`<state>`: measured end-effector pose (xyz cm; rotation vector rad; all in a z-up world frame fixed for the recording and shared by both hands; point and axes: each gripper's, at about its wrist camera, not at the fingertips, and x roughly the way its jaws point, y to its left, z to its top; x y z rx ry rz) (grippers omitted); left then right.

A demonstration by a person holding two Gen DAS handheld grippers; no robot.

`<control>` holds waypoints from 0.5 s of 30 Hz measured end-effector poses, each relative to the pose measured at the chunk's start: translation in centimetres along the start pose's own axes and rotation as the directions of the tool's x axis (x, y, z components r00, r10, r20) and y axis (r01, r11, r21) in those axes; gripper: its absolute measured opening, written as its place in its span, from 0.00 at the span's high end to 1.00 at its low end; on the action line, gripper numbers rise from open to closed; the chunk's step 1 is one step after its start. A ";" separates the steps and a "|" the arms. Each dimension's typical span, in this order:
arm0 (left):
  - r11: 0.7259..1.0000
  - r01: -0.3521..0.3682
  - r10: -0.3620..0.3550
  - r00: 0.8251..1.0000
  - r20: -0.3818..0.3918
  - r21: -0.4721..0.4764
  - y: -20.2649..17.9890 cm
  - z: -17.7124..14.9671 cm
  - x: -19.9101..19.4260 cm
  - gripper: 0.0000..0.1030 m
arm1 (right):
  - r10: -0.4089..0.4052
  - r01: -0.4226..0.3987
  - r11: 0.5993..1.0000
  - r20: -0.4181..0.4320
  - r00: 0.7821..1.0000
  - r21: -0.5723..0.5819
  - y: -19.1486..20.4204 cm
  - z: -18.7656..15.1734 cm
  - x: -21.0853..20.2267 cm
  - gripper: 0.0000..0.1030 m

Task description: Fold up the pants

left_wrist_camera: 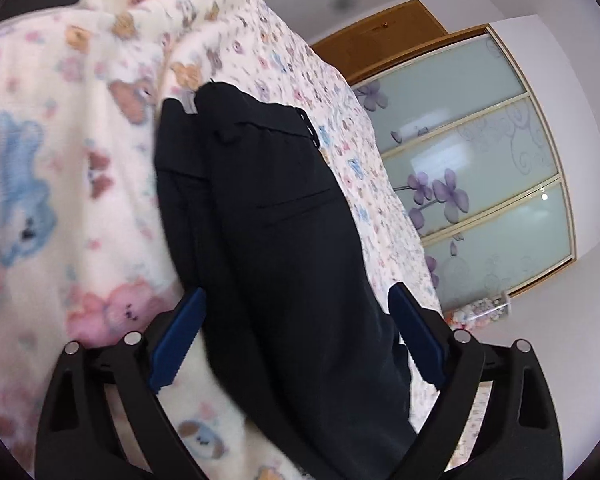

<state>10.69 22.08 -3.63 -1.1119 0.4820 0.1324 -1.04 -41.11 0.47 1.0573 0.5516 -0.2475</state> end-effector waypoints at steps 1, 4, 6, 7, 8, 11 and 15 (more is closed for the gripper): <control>1.000 0.019 -0.019 1.000 -0.005 -0.025 0.3 0.2 0.3 0.11 | 0.005 -0.005 1.000 0.003 1.000 0.018 -0.5 0.3 -0.1 0.67; 0.994 0.065 -0.063 0.998 0.026 -0.084 1.2 0.3 -0.2 0.16 | 0.009 -0.009 0.999 -0.006 1.000 0.041 -1.3 0.5 -0.1 0.67; 0.991 0.071 -0.067 0.997 0.038 -0.113 1.4 0.2 -0.6 0.21 | 0.016 -0.015 0.999 -0.009 1.000 0.047 -1.5 0.4 -0.5 0.67; 0.990 0.062 -0.056 0.997 0.046 -0.128 1.5 0.1 -1.0 0.25 | 0.016 -0.015 0.999 -0.008 1.000 0.047 -1.4 0.4 -0.5 0.67; 0.987 0.067 -0.059 0.997 0.058 -0.148 1.8 -0.1 -1.6 0.26 | 0.014 -0.014 0.999 -0.005 1.000 0.044 -1.4 0.5 -0.5 0.67; 0.981 0.120 -0.102 0.987 0.124 -0.150 1.8 0.0 -3.4 0.26 | 0.005 -0.005 0.999 0.001 1.000 0.035 -1.6 0.6 -0.7 0.67; 0.979 0.181 -0.172 0.980 0.105 -0.088 0.7 0.9 -2.3 0.24 | 0.001 0.000 0.999 -0.017 1.000 0.035 -1.6 0.8 0.1 0.67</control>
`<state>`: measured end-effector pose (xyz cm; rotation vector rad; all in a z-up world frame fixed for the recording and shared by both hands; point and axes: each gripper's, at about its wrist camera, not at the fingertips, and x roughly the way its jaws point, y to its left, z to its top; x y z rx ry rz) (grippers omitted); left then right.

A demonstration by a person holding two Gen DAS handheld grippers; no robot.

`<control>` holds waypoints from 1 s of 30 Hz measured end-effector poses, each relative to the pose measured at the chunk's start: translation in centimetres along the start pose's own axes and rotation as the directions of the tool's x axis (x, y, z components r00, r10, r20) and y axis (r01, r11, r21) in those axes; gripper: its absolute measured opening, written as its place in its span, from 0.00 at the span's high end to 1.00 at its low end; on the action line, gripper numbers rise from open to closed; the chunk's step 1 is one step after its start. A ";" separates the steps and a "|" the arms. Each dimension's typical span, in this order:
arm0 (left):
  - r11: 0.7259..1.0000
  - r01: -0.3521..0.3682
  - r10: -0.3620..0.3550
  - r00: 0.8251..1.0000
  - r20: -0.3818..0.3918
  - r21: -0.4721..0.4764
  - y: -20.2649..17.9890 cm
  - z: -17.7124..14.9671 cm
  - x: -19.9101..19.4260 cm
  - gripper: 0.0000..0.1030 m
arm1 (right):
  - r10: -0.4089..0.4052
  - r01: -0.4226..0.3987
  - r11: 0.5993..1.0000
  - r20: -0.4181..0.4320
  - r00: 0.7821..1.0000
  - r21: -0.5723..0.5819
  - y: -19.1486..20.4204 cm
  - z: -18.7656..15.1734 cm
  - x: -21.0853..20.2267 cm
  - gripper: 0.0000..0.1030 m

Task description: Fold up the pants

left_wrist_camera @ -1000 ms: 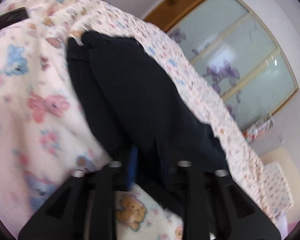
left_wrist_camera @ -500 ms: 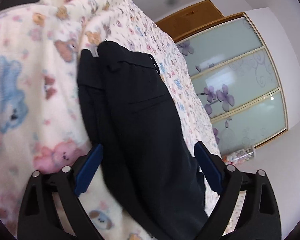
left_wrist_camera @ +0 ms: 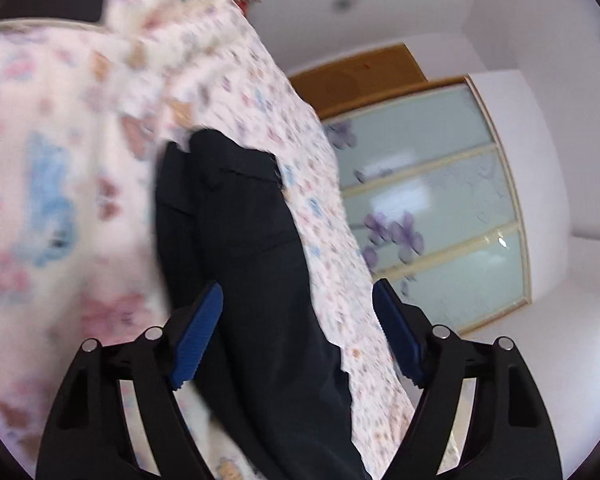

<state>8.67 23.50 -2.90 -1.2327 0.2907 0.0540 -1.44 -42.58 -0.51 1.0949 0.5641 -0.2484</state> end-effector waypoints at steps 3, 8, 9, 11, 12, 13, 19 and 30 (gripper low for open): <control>0.997 -0.035 0.030 0.997 -0.076 -0.064 1.6 -0.3 2.2 0.24 | 0.006 -0.006 1.000 -0.020 1.000 0.003 0.2 -0.2 0.6 0.67; 0.989 -0.031 0.022 0.998 -0.065 -0.141 3.3 -0.1 2.7 0.25 | 0.017 -0.018 0.999 -0.044 0.999 -0.026 0.9 -0.6 1.5 0.67; 0.991 -0.037 0.028 0.998 -0.063 -0.131 3.3 -0.1 2.9 0.25 | 0.018 -0.020 0.999 -0.045 0.999 -0.029 1.0 -0.6 1.5 0.67; 0.992 -0.022 0.015 0.998 -0.055 -0.125 3.2 0.5 3.5 0.27 | 0.019 -0.021 0.999 -0.046 0.999 -0.034 1.0 -0.5 1.8 0.67; 0.991 0.001 -0.008 0.999 -0.048 -0.132 3.4 1.0 3.9 0.30 | 0.023 -0.025 0.999 -0.045 0.999 -0.037 1.1 -0.4 1.8 0.67; 0.991 0.008 -0.014 0.999 -0.047 -0.135 3.4 1.3 4.1 0.42 | 0.024 -0.026 0.999 -0.042 0.999 -0.043 1.1 -0.3 1.8 0.67; 0.991 -0.115 0.114 0.993 -0.016 -0.068 2.5 0.9 2.6 0.92 | -0.011 0.014 0.999 0.070 0.997 -0.048 0.5 1.2 -0.1 0.67; 0.925 -0.379 0.375 0.924 0.081 0.039 1.6 -0.2 0.4 0.64 | -0.126 0.088 0.981 0.224 0.966 0.175 -6.2 5.9 -4.9 0.67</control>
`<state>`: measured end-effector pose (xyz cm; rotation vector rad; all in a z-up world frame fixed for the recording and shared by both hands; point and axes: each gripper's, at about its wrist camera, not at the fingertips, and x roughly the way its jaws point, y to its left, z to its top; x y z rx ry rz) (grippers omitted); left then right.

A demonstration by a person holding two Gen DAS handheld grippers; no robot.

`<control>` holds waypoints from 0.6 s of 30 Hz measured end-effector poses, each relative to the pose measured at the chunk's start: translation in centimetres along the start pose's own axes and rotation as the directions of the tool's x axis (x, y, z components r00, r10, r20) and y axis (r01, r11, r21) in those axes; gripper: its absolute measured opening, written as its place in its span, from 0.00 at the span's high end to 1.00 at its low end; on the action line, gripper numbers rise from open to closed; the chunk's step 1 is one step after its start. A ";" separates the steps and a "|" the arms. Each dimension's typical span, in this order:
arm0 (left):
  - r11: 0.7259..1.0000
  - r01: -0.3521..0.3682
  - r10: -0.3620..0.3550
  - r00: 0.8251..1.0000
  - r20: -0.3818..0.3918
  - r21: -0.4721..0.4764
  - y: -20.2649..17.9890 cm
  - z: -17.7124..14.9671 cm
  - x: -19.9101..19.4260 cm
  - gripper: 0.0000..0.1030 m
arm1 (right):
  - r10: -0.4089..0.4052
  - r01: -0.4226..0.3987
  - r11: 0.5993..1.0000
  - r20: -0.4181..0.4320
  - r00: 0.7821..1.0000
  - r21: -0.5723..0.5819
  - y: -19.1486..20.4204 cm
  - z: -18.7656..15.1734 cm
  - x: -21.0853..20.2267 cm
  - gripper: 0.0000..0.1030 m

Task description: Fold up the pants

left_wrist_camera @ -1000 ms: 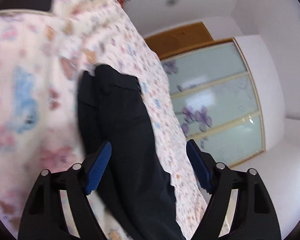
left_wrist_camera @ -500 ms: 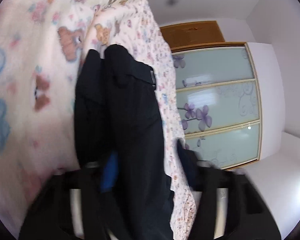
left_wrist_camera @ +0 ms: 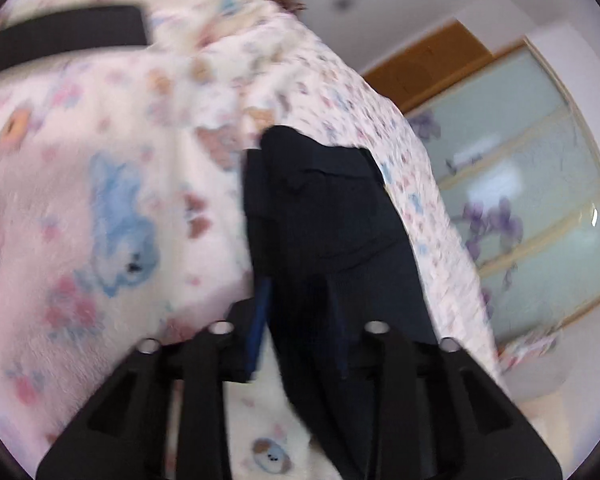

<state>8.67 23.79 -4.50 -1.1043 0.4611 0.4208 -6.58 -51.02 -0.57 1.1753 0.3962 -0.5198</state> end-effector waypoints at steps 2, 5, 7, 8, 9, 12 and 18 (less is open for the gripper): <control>1.000 0.017 -0.016 0.998 0.059 -0.011 0.1 0.0 -1.4 0.48 | -0.009 0.009 1.000 -0.041 0.999 0.004 -0.6 0.0 0.8 0.67; 0.996 0.006 -0.024 0.978 0.209 0.086 -1.7 -0.6 -4.5 0.22 | -0.052 0.051 0.999 -0.080 0.995 -0.015 -0.8 -0.3 2.2 0.67; 0.985 0.040 -0.087 0.957 0.276 0.170 -3.1 -1.3 -6.2 0.18 | -0.061 0.058 0.998 -0.112 0.992 -0.028 -0.5 -0.8 3.2 0.67; 0.974 0.067 -0.130 0.949 0.286 0.218 -3.8 -1.8 -6.7 0.16 | -0.062 0.059 0.998 -0.123 0.990 -0.030 -0.4 -1.0 3.6 0.67; 0.960 0.091 -0.168 0.945 0.281 0.267 -4.5 -2.3 -7.0 0.14 | -0.063 0.060 0.998 -0.133 0.989 -0.031 -0.3 -1.2 4.0 0.67; 0.914 0.172 -0.248 0.954 0.170 0.367 -6.5 -3.6 -6.1 0.09 | -0.073 0.068 0.997 -0.135 0.988 -0.041 -0.2 -1.5 5.1 0.84; 0.887 0.297 -0.258 0.954 -0.155 0.353 -7.8 -5.8 -1.2 0.09 | -0.021 0.024 0.977 0.016 1.000 -0.210 3.5 -1.4 2.5 0.89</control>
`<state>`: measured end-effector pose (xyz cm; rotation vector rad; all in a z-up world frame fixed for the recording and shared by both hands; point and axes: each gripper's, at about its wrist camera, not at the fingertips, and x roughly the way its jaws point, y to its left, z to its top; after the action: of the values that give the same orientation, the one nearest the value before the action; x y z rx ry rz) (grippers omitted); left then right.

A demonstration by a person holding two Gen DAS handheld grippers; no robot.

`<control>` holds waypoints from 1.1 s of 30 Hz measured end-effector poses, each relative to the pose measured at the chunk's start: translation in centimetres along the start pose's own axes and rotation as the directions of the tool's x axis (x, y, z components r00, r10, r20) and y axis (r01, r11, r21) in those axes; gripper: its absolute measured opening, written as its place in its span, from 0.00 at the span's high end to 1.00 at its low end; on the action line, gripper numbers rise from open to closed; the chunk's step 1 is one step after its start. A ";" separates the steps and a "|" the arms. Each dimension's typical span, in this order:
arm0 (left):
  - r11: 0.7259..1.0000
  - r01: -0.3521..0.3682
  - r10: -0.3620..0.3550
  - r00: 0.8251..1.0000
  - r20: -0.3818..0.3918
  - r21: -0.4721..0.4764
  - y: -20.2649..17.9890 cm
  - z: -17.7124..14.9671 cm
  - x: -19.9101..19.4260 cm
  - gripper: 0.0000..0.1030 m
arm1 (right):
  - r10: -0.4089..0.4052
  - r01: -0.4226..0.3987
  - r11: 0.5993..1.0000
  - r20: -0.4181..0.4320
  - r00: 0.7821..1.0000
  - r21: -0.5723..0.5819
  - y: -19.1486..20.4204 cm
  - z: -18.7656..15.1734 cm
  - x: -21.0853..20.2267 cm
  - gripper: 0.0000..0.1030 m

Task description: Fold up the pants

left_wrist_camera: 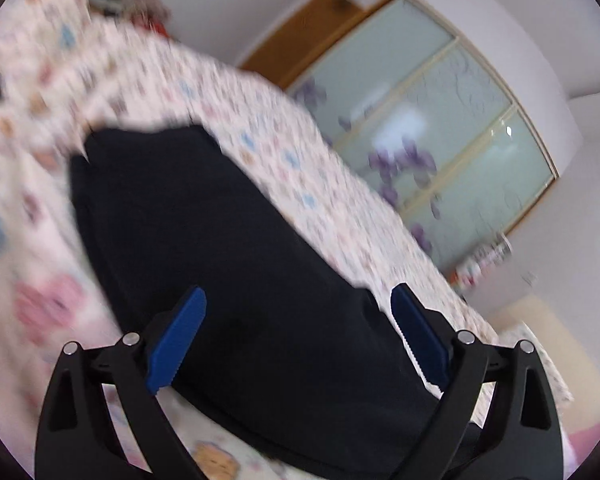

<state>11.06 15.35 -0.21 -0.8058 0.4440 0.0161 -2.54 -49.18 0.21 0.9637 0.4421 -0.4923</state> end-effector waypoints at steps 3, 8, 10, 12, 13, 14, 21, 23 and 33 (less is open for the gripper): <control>1.000 -0.022 0.023 0.997 -0.079 0.012 0.2 -0.7 1.8 0.06 | 0.034 -0.007 0.967 0.104 0.994 -0.255 4.4 0.9 -0.5 0.89; 0.996 -0.057 0.064 0.994 -0.091 0.076 -0.3 -1.5 2.3 0.06 | 0.184 -0.115 0.952 0.228 0.956 -0.285 5.5 2.6 -1.9 0.90; 0.995 -0.058 0.065 0.993 -0.095 0.079 -0.3 -1.4 2.4 0.06 | 0.089 -0.043 0.982 0.251 0.964 -0.183 2.7 3.9 -1.7 0.90; 0.996 -0.061 0.067 0.992 -0.104 0.067 0.1 -1.2 2.7 0.06 | -0.052 0.063 0.996 0.145 0.988 -0.069 -1.2 4.2 0.9 0.90; 0.996 -0.062 0.068 0.992 -0.106 0.063 0.1 -1.1 2.8 0.06 | -0.094 0.099 0.994 0.096 0.991 -0.047 -2.3 4.0 2.1 0.90; 0.996 -0.064 0.071 0.992 -0.107 0.062 0.0 -1.0 2.9 0.06 | -0.139 0.140 0.990 0.046 0.989 -0.031 -3.4 3.7 3.3 0.90; 0.996 -0.062 0.069 0.991 -0.112 0.065 0.0 -0.9 2.8 0.05 | -0.182 0.182 0.983 0.001 0.983 0.009 -3.6 3.7 3.1 0.61; 0.996 -0.061 0.068 0.991 -0.113 0.067 0.0 -1.0 2.9 0.03 | -0.157 0.155 0.986 0.013 0.988 0.064 -3.5 3.5 1.9 0.46; 0.995 -0.067 0.075 0.991 -0.111 0.078 -0.3 -1.1 3.0 0.02 | -0.067 0.072 0.982 -0.036 0.997 0.172 -4.6 3.3 1.7 0.56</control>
<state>13.41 13.93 -1.79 -0.7203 0.5777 0.0203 -3.33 -54.58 -2.15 1.1272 0.4666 -0.5871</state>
